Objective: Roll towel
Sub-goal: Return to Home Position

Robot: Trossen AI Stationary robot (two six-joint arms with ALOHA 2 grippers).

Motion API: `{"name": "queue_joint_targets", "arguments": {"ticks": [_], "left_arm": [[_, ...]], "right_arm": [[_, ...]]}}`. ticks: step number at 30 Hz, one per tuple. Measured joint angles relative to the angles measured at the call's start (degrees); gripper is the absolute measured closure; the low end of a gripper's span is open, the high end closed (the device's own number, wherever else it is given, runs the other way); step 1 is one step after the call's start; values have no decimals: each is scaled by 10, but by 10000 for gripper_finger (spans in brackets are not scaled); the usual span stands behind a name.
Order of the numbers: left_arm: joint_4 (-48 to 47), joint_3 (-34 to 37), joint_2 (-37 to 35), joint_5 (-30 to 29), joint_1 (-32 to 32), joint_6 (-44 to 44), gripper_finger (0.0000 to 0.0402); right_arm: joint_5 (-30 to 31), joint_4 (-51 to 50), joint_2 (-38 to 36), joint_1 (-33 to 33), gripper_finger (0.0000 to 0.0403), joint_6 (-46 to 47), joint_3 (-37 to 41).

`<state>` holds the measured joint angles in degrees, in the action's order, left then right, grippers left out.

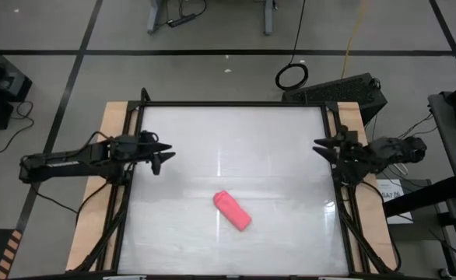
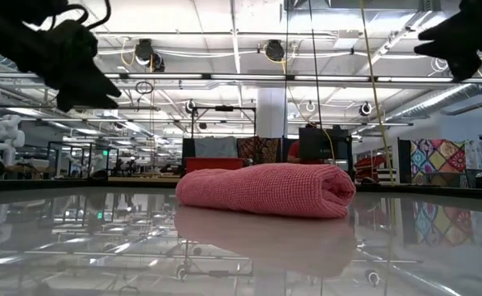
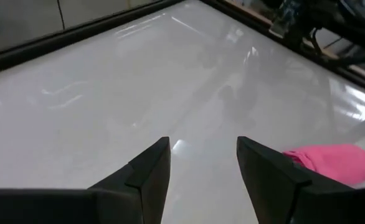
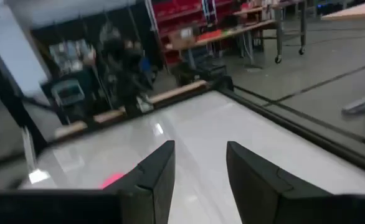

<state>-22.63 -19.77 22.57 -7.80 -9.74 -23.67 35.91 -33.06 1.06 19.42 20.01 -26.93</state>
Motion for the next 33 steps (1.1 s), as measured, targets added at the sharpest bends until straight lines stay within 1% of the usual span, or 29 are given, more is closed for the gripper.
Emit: {"name": "queue_joint_targets", "arguments": {"ticks": [4,10,12,17,19,22,24,27,33], "left_arm": [[4,34,-52,-4,0,-21,213],[7,83,-134,-25,0,-41,213],[6,98,-161,-26,0,-45,213],[-15,120,-212,-25,0,-51,213],[-15,120,-219,-24,0,-43,213],[-15,120,-224,-22,0,-28,213],[-16,120,-224,-20,0,-26,213],[-16,120,-224,-20,0,-28,213],[-16,120,-224,-20,0,-29,213]], "right_arm": [[0,-1,-7,0,268,50,37],[12,59,-8,0,268,93,117],[15,95,-9,0,268,108,145],[29,126,-9,0,268,164,200],[44,124,-5,0,268,168,199],[88,121,-9,0,268,162,199],[102,119,-8,0,268,157,199],[102,119,-7,0,268,153,199],[75,119,-7,0,268,153,199]]}}
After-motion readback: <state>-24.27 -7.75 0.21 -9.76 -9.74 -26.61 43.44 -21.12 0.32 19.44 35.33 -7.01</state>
